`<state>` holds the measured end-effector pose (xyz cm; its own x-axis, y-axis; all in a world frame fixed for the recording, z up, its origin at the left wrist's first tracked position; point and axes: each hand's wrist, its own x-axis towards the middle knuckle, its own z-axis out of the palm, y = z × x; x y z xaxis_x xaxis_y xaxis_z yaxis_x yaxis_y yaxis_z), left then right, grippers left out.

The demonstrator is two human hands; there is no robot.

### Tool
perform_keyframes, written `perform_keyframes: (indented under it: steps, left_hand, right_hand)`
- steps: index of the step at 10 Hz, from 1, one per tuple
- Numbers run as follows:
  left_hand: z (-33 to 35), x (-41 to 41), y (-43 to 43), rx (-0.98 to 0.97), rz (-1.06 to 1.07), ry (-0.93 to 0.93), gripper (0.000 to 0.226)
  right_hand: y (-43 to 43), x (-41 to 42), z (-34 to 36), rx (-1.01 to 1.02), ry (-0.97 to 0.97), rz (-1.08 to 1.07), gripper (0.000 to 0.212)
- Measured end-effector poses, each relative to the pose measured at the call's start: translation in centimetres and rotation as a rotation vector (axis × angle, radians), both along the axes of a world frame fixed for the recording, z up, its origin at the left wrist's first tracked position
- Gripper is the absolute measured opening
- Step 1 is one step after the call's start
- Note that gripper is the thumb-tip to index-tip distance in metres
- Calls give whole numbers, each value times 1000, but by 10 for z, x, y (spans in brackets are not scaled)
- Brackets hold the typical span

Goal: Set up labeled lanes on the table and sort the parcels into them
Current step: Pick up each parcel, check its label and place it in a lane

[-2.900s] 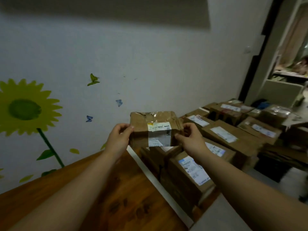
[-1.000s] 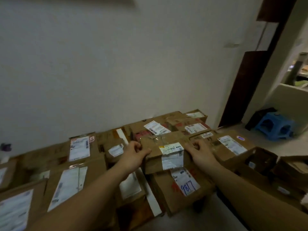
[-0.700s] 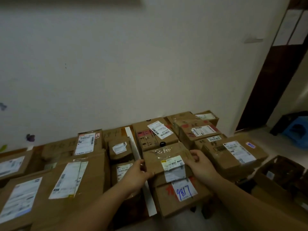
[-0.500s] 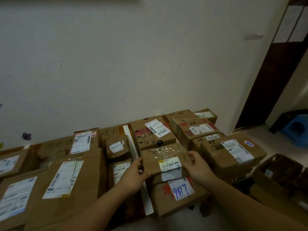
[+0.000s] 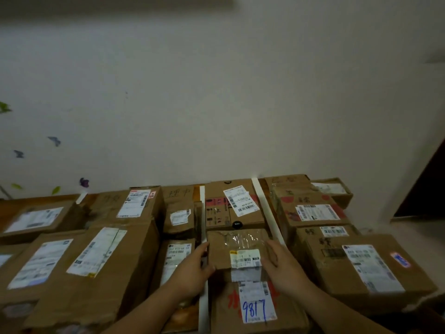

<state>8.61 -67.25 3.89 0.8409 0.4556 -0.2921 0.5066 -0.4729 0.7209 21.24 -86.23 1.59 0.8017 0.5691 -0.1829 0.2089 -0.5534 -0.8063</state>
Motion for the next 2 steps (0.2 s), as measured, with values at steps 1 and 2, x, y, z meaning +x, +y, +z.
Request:
perform_keyframes:
  steps: [1, 2]
  left_hand:
    - [14, 0, -3, 59, -15, 22, 63]
    - [42, -6, 0, 114, 29, 10, 56]
  right_hand:
    - [6, 9, 4, -70, -66, 39, 53]
    - [13, 14, 21, -94, -147, 60, 54]
